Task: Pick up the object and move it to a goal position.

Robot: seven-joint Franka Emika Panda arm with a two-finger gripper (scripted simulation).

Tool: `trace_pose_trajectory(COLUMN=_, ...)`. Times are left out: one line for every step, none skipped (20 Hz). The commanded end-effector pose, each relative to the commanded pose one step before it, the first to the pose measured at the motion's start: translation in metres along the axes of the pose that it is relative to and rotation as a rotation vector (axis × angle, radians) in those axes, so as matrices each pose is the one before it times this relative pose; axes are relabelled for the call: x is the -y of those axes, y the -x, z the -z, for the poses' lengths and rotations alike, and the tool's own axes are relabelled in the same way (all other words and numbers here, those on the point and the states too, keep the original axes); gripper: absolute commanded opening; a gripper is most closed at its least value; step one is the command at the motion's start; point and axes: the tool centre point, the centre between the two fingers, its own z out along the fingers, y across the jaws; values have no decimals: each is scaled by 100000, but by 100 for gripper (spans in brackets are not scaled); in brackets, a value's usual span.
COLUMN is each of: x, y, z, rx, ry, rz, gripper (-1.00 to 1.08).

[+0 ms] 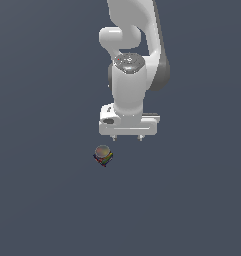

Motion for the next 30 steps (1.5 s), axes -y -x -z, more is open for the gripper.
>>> trace_pose_trajectory(x=-782, y=-68, z=-580, rx=369, ry=86, rz=-4640, gripper=100)
trace_pose_trajectory(x=-367, y=-52, z=-274, rx=154, ry=45, rz=-2267, gripper=100)
trace_pose_trajectory(x=-400, y=-62, z=-298, rx=167, ry=60, rz=-2462, gripper=100)
trace_pose_trajectory(x=-433, y=-74, z=-322, rx=178, ry=77, rz=-2658, gripper=100)
trace_pose_trajectory(x=-464, y=-88, z=-345, rx=185, ry=95, rz=-2851, gripper=100)
trace_pose_trajectory(x=-496, y=-104, z=-369, rx=191, ry=115, rz=-3048, gripper=100)
trace_pose_trajectory(x=-528, y=-121, z=-392, rx=195, ry=138, rz=-3246, gripper=100)
trace_pose_trajectory(x=-560, y=-141, z=-416, rx=197, ry=164, rz=-3445, gripper=100)
trace_pose_trajectory(x=-591, y=-163, z=-439, rx=197, ry=192, rz=-3641, gripper=100)
trace_pose_trajectory(x=-600, y=-182, z=-447, rx=187, ry=215, rz=-3710, gripper=100)
trace_pose_trajectory(x=-567, y=-187, z=-423, rx=164, ry=222, rz=-3516, gripper=100)
trace_pose_trajectory(x=-532, y=-190, z=-398, rx=142, ry=224, rz=-3312, gripper=100)
trace_pose_trajectory(x=-496, y=-190, z=-373, rx=122, ry=223, rz=-3108, gripper=100)
trace_pose_trajectory(x=-462, y=-189, z=-348, rx=103, ry=220, rz=-2905, gripper=100)
trace_pose_trajectory(x=-427, y=-184, z=-323, rx=86, ry=214, rz=-2702, gripper=100)
trace_pose_trajectory(x=-393, y=-178, z=-299, rx=71, ry=205, rz=-2499, gripper=100)
trace_pose_trajectory(x=-359, y=-171, z=-275, rx=58, ry=195, rz=-2298, gripper=100)
trace_pose_trajectory(x=-326, y=-161, z=-250, rx=47, ry=183, rz=-2097, gripper=100)
trace_pose_trajectory(x=-293, y=-151, z=-226, rx=37, ry=170, rz=-1896, gripper=100)
trace_pose_trajectory(x=-261, y=-138, z=-202, rx=28, ry=155, rz=-1695, gripper=100)
trace_pose_trajectory(x=-229, y=-125, z=-178, rx=22, ry=139, rz=-1494, gripper=100)
trace_pose_trajectory(x=-197, y=-110, z=-154, rx=16, ry=122, rz=-1293, gripper=100)
trace_pose_trajectory(x=-167, y=-95, z=-130, rx=12, ry=105, rz=-1095, gripper=100)
trace_pose_trajectory(x=-136, y=-79, z=-107, rx=8, ry=87, rz=-896, gripper=100)
trace_pose_trajectory(x=-106, y=-62, z=-83, rx=5, ry=68, rz=-698, gripper=100)
trace_pose_trajectory(x=-74, y=-44, z=-59, rx=3, ry=48, rz=-496, gripper=100)
trace_pose_trajectory(x=-43, y=-26, z=-35, rx=2, ry=29, rz=-296, gripper=100)
trace_pose_trajectory(x=-14, y=-8, z=-12, rx=1, ry=10, rz=-97, gripper=100)
trace_pose_trajectory(x=42, y=45, z=45, rx=34, ry=-15, rz=562, gripper=100)
trace_pose_trajectory(x=2, y=2, z=-41, rx=0, ry=0, rz=0, gripper=100)
